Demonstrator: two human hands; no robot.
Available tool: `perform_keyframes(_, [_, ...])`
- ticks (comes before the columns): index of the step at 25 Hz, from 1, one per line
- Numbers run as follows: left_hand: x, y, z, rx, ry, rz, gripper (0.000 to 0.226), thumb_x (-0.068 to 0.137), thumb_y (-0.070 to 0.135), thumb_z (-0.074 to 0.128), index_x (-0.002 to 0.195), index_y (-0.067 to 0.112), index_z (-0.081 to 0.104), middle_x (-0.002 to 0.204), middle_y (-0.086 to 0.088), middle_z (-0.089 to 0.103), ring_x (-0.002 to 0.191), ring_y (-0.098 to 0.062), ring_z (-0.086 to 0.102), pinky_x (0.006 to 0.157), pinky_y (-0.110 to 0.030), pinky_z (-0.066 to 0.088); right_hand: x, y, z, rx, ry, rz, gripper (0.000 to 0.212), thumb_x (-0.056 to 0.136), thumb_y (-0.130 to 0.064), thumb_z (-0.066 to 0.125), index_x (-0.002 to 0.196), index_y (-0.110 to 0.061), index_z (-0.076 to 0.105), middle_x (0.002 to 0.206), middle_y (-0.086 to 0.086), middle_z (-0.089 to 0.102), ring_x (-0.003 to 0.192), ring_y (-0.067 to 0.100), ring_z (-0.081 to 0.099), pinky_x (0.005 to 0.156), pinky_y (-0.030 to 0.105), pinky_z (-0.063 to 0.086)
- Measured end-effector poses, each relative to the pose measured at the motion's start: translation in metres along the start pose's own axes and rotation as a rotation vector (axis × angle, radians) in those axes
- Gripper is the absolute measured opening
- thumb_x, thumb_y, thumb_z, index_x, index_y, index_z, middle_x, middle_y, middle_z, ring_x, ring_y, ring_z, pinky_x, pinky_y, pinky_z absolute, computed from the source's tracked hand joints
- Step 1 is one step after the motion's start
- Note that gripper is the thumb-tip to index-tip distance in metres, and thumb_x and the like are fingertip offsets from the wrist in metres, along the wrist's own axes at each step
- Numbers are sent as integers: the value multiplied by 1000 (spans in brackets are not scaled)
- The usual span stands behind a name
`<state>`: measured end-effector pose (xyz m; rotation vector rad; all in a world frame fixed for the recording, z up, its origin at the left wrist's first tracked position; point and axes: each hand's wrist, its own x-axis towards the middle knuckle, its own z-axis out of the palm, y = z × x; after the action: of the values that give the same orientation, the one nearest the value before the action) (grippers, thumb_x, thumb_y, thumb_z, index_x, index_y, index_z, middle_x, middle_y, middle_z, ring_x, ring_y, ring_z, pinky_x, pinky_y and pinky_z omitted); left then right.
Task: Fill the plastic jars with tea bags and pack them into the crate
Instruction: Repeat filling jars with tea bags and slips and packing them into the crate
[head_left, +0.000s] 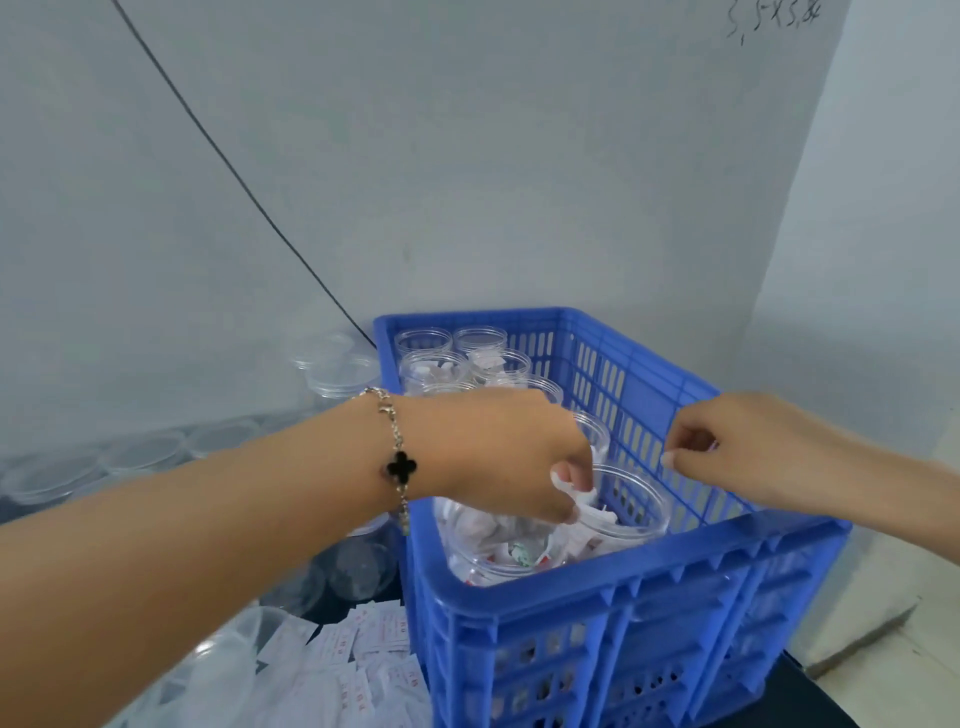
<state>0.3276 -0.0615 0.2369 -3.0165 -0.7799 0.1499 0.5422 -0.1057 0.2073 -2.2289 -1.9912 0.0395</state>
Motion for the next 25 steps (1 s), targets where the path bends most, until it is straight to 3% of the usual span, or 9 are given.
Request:
perform_keyframes(3, [-36,-17,-9,-23,35,-97,28,92,36,55,120,33,61,108,22,62,84,11,48,62,-1,29,-5,-24,-9,87,193,-127,18,83,-32,59,65,-34,58,61,-21,62,63,-6,57,58,11,41])
perform_keyframes(6, [-85,-51,-15,-68,81,-264,25,91,30,59,116,30,64,110,18,65,88,9,53,68,4,32,0,-71,-13,241,208,-255,19,83,-27,61,65,-32,62,62,-24,62,64,-10,56,56,12,41])
perform_keyframes(9, [-146,-90,-12,-105,102,-522,28,91,28,60,119,28,61,113,13,65,102,-4,59,92,-14,41,13,-138,-18,281,169,-411,20,83,-17,60,68,-30,63,64,-20,61,65,1,61,59,15,42])
perform_keyframes(11, [-184,-110,0,-166,101,-714,32,92,29,59,123,30,55,109,14,63,102,-9,58,97,-28,43,22,-185,-18,253,146,-512,18,83,-13,57,79,-25,69,77,-12,68,74,10,60,64,18,39])
perform_keyframes(15, [-240,-141,50,-175,22,-920,35,91,31,57,125,27,55,124,4,60,111,-16,55,100,-31,41,35,-281,10,39,19,-637,22,86,-14,51,98,-13,69,99,6,69,95,22,62,77,26,46])
perform_keyframes(20, [-268,-176,127,-276,-70,-972,45,90,36,60,131,19,51,133,1,54,117,-18,52,93,-25,38,32,-355,86,-388,-337,-585,10,91,-20,49,93,-12,55,92,7,56,81,25,50,65,31,42])
perform_keyframes(23, [-274,-203,172,-351,-60,-1005,60,89,37,61,140,17,39,140,-3,45,123,-21,48,100,-30,40,37,-370,130,-313,-398,-545,18,91,-13,47,73,-10,46,72,3,42,70,24,46,54,28,36])
perform_keyframes(25, [-276,-221,196,-427,-13,-1063,67,86,38,64,140,12,35,140,-9,43,122,-24,48,100,-35,42,44,-378,146,-218,-348,-561,11,90,-9,45,79,-11,50,80,5,48,77,26,50,57,29,39])
